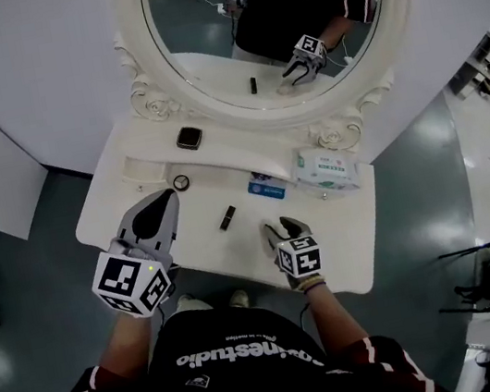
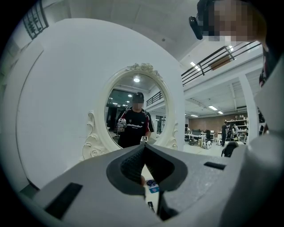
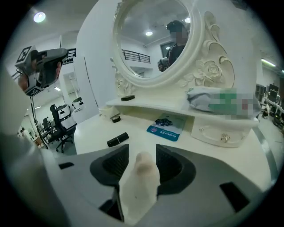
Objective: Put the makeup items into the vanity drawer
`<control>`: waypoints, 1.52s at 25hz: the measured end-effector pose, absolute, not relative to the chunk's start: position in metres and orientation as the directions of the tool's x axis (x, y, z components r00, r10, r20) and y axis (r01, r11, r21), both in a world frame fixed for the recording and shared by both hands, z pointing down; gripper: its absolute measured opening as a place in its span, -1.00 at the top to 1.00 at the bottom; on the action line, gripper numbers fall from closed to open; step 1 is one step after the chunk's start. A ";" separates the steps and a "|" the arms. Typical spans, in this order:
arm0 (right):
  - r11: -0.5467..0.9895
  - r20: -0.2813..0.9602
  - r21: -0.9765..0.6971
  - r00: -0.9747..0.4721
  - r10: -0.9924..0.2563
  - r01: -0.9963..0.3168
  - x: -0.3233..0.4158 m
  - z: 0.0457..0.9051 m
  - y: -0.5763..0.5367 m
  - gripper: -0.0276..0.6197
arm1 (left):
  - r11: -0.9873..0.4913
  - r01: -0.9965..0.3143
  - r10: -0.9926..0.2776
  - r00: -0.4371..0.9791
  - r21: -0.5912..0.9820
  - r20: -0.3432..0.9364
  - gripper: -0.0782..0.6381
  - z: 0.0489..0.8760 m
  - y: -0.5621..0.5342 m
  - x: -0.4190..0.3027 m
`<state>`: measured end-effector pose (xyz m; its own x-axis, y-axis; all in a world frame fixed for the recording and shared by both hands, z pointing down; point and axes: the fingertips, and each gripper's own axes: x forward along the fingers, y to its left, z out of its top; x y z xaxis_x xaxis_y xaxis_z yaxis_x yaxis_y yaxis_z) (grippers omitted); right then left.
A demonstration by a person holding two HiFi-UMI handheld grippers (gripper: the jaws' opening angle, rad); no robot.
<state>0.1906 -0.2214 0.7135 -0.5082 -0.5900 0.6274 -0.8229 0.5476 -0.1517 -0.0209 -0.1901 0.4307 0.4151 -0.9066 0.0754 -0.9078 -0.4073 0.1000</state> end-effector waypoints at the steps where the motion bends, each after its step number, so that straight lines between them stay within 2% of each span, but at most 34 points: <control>1: 0.546 0.633 -0.155 -0.507 -0.585 -0.824 0.191 0.718 -0.221 0.34 | -0.406 -0.908 -0.907 0.414 0.098 0.079 0.77 0.431 -0.190 -0.021; 21: 0.546 0.703 -0.154 -0.479 -0.525 -0.824 0.193 0.763 -0.216 0.33 | -0.390 -0.917 -0.911 0.397 0.082 0.115 0.77 0.439 -0.185 -0.018; 26: 0.542 0.684 -0.144 -0.479 -0.550 -0.828 0.194 0.756 -0.219 0.46 | -0.380 -0.922 -0.915 0.387 0.076 0.114 0.77 0.438 -0.183 -0.021; 38: 0.538 0.648 -0.131 -0.483 -0.589 -0.833 0.199 0.732 -0.226 0.48 | -0.375 -0.924 -0.920 0.381 0.072 0.095 0.77 0.430 -0.184 -0.021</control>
